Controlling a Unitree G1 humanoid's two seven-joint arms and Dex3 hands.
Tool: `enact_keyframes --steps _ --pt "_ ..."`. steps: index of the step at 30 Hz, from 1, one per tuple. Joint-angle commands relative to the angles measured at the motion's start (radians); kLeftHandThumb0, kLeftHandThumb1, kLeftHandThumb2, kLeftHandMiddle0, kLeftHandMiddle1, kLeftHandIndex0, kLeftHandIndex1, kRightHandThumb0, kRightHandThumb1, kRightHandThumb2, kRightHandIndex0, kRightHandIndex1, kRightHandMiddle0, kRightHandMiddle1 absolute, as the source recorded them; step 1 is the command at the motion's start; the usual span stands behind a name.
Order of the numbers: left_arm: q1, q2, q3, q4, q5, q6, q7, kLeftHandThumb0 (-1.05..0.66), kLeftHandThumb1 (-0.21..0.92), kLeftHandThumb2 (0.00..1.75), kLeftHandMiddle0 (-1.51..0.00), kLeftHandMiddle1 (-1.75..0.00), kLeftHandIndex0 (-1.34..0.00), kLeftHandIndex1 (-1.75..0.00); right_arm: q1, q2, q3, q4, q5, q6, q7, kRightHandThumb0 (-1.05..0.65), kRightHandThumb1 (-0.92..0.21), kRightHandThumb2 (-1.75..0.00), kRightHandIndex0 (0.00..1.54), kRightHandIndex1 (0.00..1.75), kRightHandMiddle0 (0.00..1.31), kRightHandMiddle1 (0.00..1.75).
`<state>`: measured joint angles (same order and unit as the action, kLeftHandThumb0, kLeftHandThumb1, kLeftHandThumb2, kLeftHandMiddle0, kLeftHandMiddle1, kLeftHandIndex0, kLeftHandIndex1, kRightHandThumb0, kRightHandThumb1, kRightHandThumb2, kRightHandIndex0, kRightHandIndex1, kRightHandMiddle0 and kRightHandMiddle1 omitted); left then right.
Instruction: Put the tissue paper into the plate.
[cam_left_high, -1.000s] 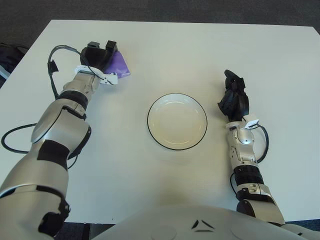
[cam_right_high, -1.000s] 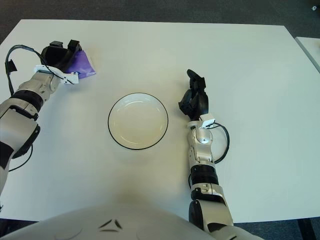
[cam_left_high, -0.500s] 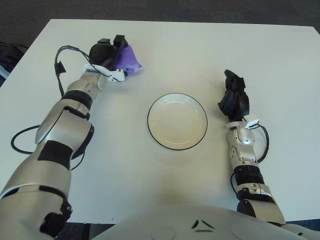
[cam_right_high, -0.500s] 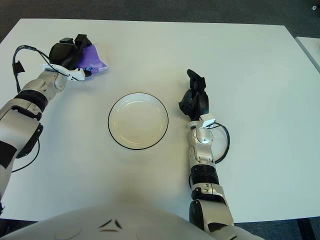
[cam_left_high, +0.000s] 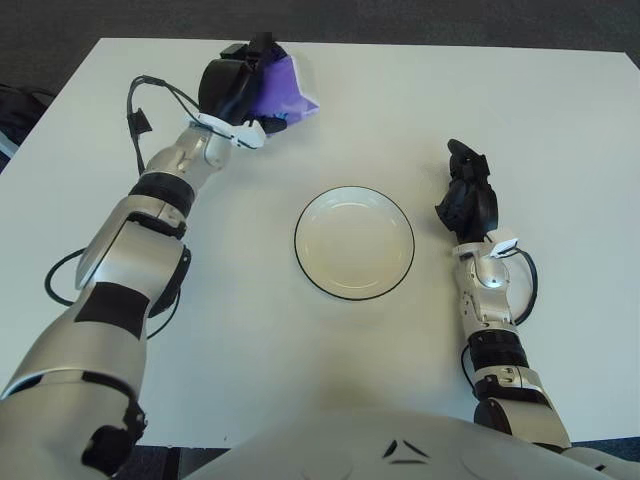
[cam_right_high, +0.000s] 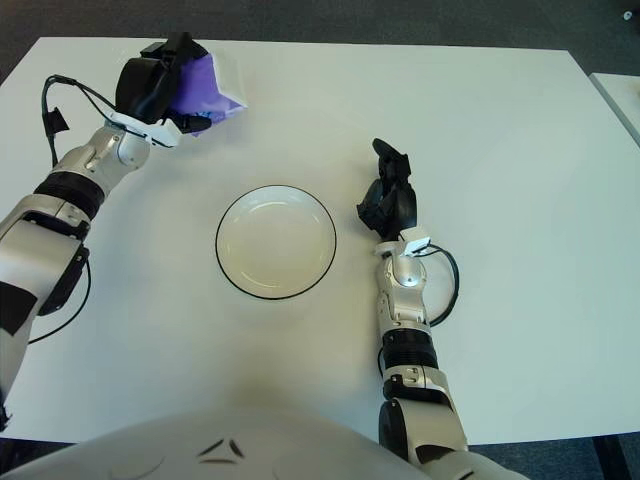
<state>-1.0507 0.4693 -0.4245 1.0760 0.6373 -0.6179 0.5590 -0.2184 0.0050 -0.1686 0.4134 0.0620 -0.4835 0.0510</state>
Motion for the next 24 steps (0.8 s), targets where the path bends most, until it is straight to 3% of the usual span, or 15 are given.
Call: enact_keyframes --steps 1,16,24 --pt "0.032 0.017 0.015 -0.074 -0.013 -0.06 -0.045 -0.48 0.3 1.33 -1.16 -1.75 -0.62 -1.75 0.158 0.019 -0.019 0.169 0.029 0.038 0.002 -0.46 -0.92 -0.97 0.38 0.06 0.0 0.74" --pt "0.065 0.043 0.047 -0.249 -0.035 -0.184 -0.189 -0.48 0.27 1.37 -1.18 -1.75 -0.64 -1.75 0.156 0.023 -0.02 0.182 0.024 0.04 -0.006 -0.47 -0.92 -0.95 0.37 0.06 0.0 0.75" --pt "0.228 0.077 0.067 -0.574 -0.175 -0.238 -0.401 -0.49 0.27 1.38 -1.19 -1.75 -0.65 -1.75 0.157 0.028 -0.021 0.18 0.025 0.042 -0.012 -0.47 -0.92 -0.95 0.37 0.06 0.0 0.73"
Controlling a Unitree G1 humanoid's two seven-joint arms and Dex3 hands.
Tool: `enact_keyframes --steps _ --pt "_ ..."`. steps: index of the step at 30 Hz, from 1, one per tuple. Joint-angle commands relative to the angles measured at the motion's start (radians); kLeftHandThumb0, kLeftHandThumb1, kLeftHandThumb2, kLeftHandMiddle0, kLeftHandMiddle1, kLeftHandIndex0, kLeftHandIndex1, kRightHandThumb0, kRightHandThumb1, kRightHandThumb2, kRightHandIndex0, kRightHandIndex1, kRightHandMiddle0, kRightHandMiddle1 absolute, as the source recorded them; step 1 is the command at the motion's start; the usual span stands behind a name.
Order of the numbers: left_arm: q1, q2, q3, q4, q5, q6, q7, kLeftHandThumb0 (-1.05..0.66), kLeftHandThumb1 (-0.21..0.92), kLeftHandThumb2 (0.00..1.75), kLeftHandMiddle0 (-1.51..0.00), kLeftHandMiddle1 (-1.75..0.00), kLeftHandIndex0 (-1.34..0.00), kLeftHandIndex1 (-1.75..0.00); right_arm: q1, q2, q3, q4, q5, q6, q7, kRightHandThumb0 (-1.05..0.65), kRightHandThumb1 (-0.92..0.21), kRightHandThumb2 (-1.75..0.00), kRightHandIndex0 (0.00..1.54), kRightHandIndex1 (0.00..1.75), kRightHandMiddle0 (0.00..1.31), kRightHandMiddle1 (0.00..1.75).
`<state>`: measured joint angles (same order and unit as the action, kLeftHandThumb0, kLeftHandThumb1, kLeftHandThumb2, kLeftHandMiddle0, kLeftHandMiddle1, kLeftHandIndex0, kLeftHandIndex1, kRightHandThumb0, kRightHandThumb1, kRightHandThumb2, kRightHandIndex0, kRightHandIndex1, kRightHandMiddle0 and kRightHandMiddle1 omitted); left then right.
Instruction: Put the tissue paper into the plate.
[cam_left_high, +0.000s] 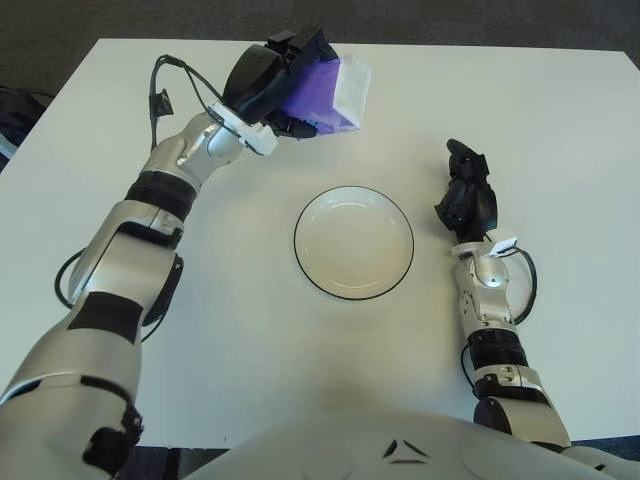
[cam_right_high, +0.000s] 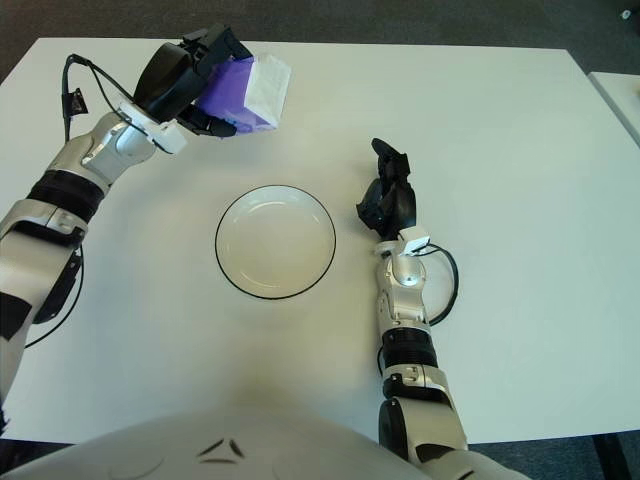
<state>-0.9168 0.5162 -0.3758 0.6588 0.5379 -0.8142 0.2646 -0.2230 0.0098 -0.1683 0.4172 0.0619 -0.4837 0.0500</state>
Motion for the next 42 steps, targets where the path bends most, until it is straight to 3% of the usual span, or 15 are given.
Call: enact_keyframes --steps 1,6,13,23,33,42 --pt "0.112 0.034 0.015 -0.188 -0.095 -0.049 -0.135 -0.49 0.26 1.39 -1.19 -1.75 -0.65 -1.75 0.162 0.024 -0.021 0.176 0.025 0.042 -0.012 -0.46 -0.92 -0.95 0.37 0.06 0.0 0.73" --pt "0.189 0.025 0.006 -0.297 -0.155 -0.065 -0.233 -0.48 0.27 1.37 -1.19 -1.75 -0.64 -1.75 0.16 0.024 -0.02 0.176 0.023 0.045 -0.015 -0.46 -0.92 -0.95 0.37 0.06 0.0 0.73" --pt "0.209 0.029 -0.016 -0.317 -0.248 -0.145 -0.386 -0.48 0.27 1.37 -1.18 -1.75 -0.64 -1.75 0.155 0.021 -0.02 0.185 0.021 0.036 -0.015 -0.46 -0.92 -0.95 0.36 0.05 0.0 0.72" --pt "0.203 0.084 -0.024 -0.379 -0.255 -0.193 -0.559 -0.47 0.29 1.34 -1.16 -1.75 -0.62 -1.75 0.151 0.023 -0.018 0.193 0.015 0.027 -0.021 -0.46 -0.92 -0.95 0.35 0.05 0.0 0.72" --pt "0.232 0.091 -0.026 -0.422 -0.276 -0.198 -0.661 -0.47 0.3 1.33 -1.14 -1.75 -0.62 -1.75 0.15 0.025 -0.017 0.195 0.017 0.027 -0.025 -0.45 -0.92 -0.96 0.35 0.05 0.0 0.71" --pt "0.261 0.077 0.009 -0.452 -0.215 -0.187 -0.654 -0.47 0.31 1.32 -1.13 -1.75 -0.61 -1.75 0.149 0.027 -0.017 0.196 0.017 0.026 -0.025 -0.45 -0.92 -0.96 0.35 0.05 0.0 0.71"
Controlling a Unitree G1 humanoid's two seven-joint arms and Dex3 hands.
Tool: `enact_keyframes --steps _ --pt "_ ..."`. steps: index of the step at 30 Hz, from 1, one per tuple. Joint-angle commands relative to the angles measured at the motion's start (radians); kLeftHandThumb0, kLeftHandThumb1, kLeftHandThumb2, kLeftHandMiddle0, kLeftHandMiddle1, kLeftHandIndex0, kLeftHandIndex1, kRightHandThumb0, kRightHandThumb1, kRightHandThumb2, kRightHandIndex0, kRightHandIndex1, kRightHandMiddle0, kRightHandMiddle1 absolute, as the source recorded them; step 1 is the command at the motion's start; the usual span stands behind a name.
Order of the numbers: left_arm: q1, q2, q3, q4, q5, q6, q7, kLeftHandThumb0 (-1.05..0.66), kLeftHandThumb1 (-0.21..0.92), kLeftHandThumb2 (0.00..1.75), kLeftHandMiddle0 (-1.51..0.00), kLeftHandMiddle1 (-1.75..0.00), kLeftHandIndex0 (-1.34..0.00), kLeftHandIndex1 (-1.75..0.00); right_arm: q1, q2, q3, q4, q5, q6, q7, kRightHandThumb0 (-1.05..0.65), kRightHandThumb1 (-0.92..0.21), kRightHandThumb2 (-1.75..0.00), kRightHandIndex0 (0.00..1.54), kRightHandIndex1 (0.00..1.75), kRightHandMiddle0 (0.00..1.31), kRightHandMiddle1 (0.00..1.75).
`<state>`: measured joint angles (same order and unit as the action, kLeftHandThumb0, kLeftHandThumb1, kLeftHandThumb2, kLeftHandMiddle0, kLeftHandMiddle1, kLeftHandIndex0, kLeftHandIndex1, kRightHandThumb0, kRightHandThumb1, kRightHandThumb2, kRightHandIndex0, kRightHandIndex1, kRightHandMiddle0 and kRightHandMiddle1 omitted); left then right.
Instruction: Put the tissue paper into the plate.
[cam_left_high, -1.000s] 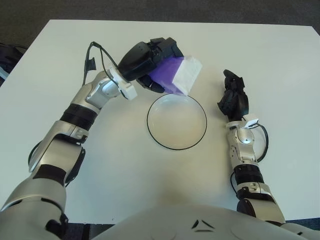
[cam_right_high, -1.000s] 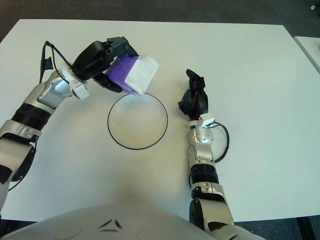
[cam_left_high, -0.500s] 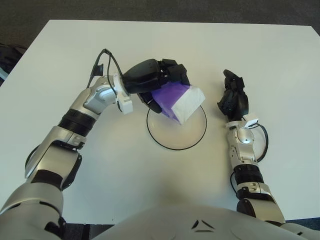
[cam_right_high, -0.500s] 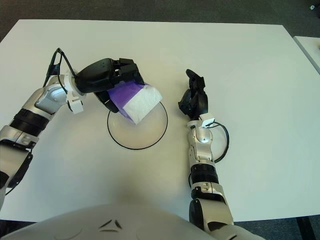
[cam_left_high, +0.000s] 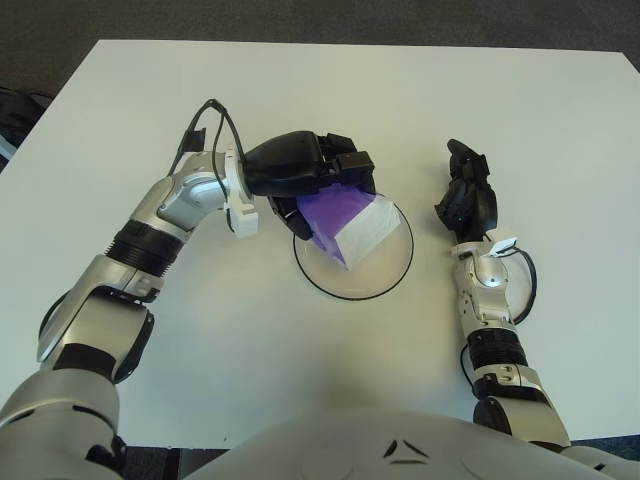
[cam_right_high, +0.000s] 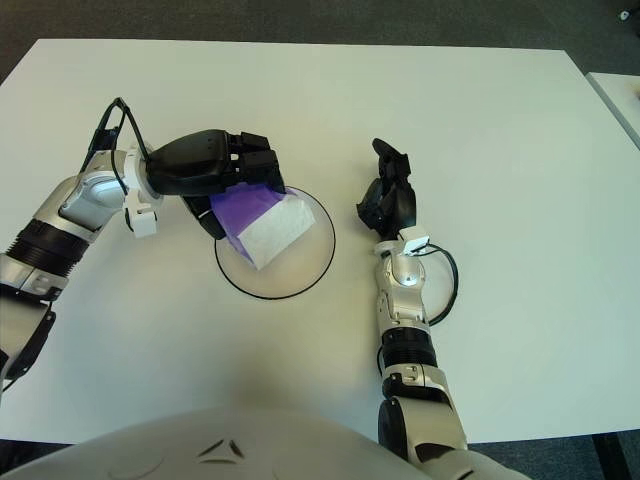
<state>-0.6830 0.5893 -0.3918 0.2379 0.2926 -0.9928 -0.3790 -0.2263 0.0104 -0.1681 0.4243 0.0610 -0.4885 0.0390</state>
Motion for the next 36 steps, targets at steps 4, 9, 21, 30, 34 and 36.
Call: enact_keyframes --steps 4,9,21,30,34,36 --pt "0.03 0.004 0.032 -0.04 0.06 0.003 -0.008 -0.47 0.31 1.32 -1.12 -1.75 -0.61 -1.75 0.155 0.028 -0.016 0.185 0.016 0.032 -0.016 -0.45 -0.92 -0.96 0.35 0.04 0.0 0.7" --pt "0.026 0.0 0.039 -0.038 0.096 0.002 0.002 -0.47 0.31 1.32 -1.11 -1.75 -0.61 -1.75 0.158 0.029 -0.015 0.18 0.016 0.035 -0.017 -0.46 -0.92 -0.96 0.34 0.04 0.0 0.7" --pt "0.028 -0.025 0.069 0.0 0.171 -0.03 0.058 -0.47 0.31 1.32 -1.11 -1.75 -0.61 -1.75 0.171 0.033 -0.009 0.162 0.014 0.033 -0.019 -0.45 -0.92 -0.96 0.35 0.04 0.0 0.71" --pt "0.031 -0.04 0.066 0.027 0.193 -0.068 0.084 -0.47 0.31 1.32 -1.11 -1.75 -0.61 -1.75 0.188 0.034 -0.002 0.143 0.007 0.038 -0.024 -0.46 -0.92 -0.96 0.35 0.04 0.0 0.72" --pt "0.034 -0.048 0.071 0.031 0.204 -0.069 0.096 -0.47 0.31 1.32 -1.11 -1.75 -0.61 -1.75 0.194 0.034 0.001 0.13 0.006 0.045 -0.025 -0.46 -0.92 -0.96 0.35 0.04 0.0 0.72" --pt "0.043 -0.06 0.075 0.032 0.204 -0.058 0.107 -0.47 0.31 1.32 -1.11 -1.75 -0.61 -1.75 0.195 0.033 0.002 0.125 0.006 0.048 -0.025 -0.46 -0.92 -0.96 0.35 0.04 0.0 0.72"
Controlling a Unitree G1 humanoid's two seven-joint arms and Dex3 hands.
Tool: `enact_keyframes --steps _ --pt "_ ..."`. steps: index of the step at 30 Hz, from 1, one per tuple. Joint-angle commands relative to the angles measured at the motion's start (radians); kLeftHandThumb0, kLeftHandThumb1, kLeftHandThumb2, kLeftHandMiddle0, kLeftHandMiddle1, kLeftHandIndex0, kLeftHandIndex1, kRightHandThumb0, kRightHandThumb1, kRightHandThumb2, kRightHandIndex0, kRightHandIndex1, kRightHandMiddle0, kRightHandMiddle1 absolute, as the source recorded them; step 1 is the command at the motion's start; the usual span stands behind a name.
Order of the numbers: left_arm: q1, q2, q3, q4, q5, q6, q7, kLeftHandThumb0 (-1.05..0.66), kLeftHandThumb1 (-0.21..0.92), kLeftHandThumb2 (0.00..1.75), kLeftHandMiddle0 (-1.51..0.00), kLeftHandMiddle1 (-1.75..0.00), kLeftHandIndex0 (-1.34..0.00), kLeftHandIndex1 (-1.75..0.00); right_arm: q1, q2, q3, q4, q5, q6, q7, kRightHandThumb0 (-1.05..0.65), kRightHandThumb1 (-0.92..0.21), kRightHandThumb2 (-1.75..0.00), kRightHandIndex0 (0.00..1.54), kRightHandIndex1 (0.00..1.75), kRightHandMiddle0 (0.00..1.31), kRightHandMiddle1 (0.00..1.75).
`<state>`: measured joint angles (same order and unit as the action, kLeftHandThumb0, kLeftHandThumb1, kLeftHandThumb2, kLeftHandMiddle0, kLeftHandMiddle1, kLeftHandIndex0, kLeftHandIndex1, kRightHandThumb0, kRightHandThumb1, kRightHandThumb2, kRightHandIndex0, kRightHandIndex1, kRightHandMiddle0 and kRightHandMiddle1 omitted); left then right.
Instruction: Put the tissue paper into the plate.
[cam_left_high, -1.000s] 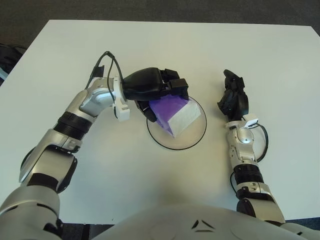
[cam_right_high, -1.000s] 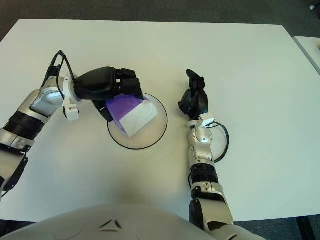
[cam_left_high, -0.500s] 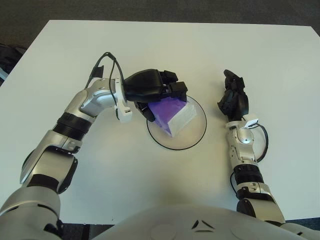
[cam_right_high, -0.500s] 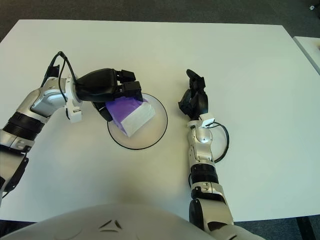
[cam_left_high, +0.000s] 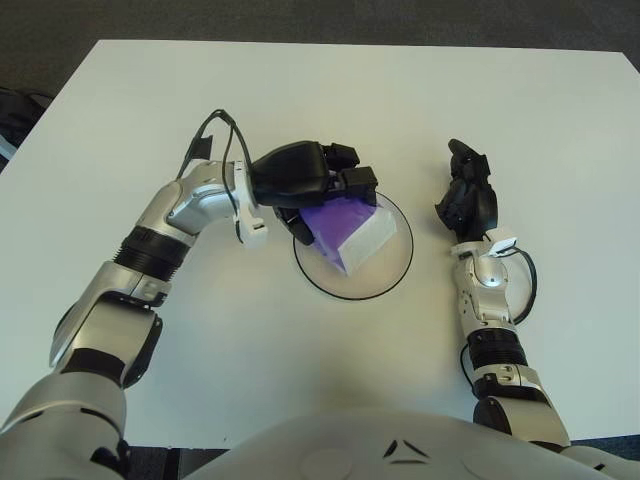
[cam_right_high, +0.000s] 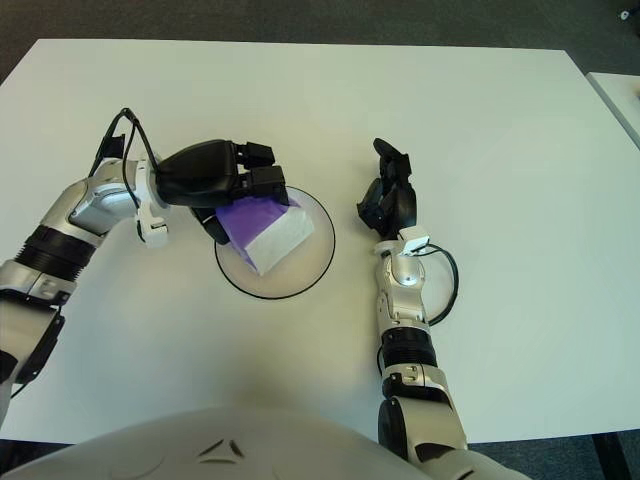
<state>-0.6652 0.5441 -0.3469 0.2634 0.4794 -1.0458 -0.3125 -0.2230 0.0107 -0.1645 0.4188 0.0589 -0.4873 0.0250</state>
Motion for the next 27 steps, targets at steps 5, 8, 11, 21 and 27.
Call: enact_keyframes --steps 5,8,11,21,27 --pt "0.042 -0.033 0.035 0.004 0.034 0.037 0.055 -0.43 0.49 1.09 -0.98 -1.75 -0.47 -1.75 0.189 0.03 -0.006 0.136 0.016 0.047 -0.007 -0.46 -0.92 -0.96 0.35 0.04 0.0 0.72" --pt "0.039 -0.029 0.03 0.001 0.049 0.053 0.046 -0.39 0.72 0.76 -0.58 -1.75 -0.34 -1.72 0.187 0.03 -0.007 0.135 0.02 0.047 -0.004 -0.46 -0.92 -0.96 0.35 0.04 0.0 0.72" --pt "0.005 0.012 -0.002 0.0 0.079 0.042 -0.013 -0.57 0.82 0.61 -0.31 -1.38 -0.17 -1.46 0.184 0.03 -0.007 0.137 0.024 0.047 0.001 -0.46 -0.92 -0.95 0.35 0.04 0.0 0.71" --pt "-0.038 0.072 -0.03 -0.007 0.144 -0.006 -0.068 -0.93 0.92 0.71 -0.07 -0.29 0.0 -0.62 0.171 0.036 -0.01 0.142 0.03 0.054 -0.001 -0.46 -0.92 -0.94 0.33 0.03 0.0 0.71" --pt "-0.048 0.077 -0.028 0.017 0.168 -0.048 -0.043 -1.0 0.92 0.79 -0.01 -0.1 0.0 -0.39 0.153 0.037 -0.018 0.167 0.047 0.037 0.017 -0.46 -0.92 -0.94 0.33 0.03 0.0 0.72"
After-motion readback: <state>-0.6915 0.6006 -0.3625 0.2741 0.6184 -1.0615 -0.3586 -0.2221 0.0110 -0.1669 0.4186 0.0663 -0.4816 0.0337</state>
